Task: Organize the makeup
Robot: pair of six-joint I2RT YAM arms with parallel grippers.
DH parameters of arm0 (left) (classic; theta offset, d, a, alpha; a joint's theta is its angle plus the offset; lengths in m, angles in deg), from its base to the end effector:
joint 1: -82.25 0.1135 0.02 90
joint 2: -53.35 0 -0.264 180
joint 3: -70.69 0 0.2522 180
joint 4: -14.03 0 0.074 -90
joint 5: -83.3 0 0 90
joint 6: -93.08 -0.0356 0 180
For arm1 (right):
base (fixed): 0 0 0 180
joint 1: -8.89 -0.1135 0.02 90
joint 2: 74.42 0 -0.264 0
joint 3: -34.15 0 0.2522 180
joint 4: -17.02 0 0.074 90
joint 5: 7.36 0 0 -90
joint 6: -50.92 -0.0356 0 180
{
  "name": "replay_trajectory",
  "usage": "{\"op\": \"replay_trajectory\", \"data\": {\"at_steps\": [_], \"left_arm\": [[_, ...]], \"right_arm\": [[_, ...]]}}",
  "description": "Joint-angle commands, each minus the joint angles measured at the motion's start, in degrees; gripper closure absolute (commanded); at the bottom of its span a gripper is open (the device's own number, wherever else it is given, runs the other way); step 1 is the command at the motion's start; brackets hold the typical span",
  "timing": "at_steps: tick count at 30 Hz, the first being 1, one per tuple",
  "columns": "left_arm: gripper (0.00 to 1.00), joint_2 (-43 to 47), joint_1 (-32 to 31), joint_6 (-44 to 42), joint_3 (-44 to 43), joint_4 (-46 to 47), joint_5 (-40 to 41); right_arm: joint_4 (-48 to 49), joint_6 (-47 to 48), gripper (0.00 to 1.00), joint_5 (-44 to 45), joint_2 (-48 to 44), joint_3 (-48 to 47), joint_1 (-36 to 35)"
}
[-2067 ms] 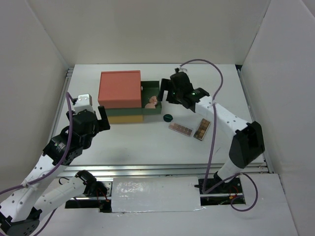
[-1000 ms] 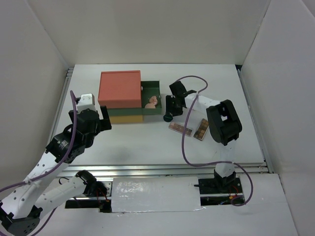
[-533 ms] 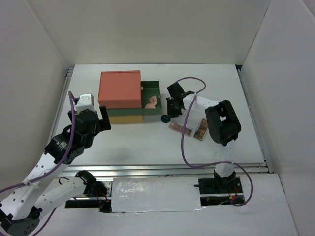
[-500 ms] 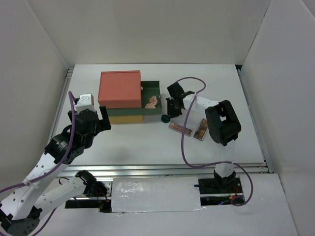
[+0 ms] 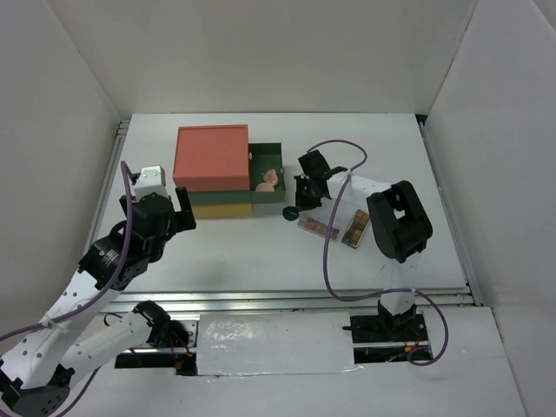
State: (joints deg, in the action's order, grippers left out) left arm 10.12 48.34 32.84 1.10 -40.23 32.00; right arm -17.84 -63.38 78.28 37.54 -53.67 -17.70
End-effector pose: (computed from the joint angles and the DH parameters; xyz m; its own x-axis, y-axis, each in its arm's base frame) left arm 0.1316 -0.0616 0.3587 -0.3256 -0.2479 -0.9124 -0.2129 0.9595 -0.1847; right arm 0.3612 0.1838 0.1613 -0.8967 0.0100 -0.4426 -0.1232 0.9546 0.2713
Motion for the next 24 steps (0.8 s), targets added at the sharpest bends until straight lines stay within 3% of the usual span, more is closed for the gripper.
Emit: {"op": "replay_trajectory", "data": {"at_steps": [1,12,24], "left_arm": [[0.01,0.77,-0.19,-0.93,0.37,1.11,0.59],[0.00,0.95,-0.37,-0.93,0.37,1.11,0.50],[0.01,0.86,-0.28,-0.93,0.29,1.11,0.50]], "right_arm": [[3.43,-1.37,1.00,-2.58,-5.87,1.46,-0.57],[4.58,-1.81,1.00,-2.06,-10.53,5.15,-0.48],[-4.29,-3.83,1.00,13.49,-25.91,0.51,-0.74]]}}
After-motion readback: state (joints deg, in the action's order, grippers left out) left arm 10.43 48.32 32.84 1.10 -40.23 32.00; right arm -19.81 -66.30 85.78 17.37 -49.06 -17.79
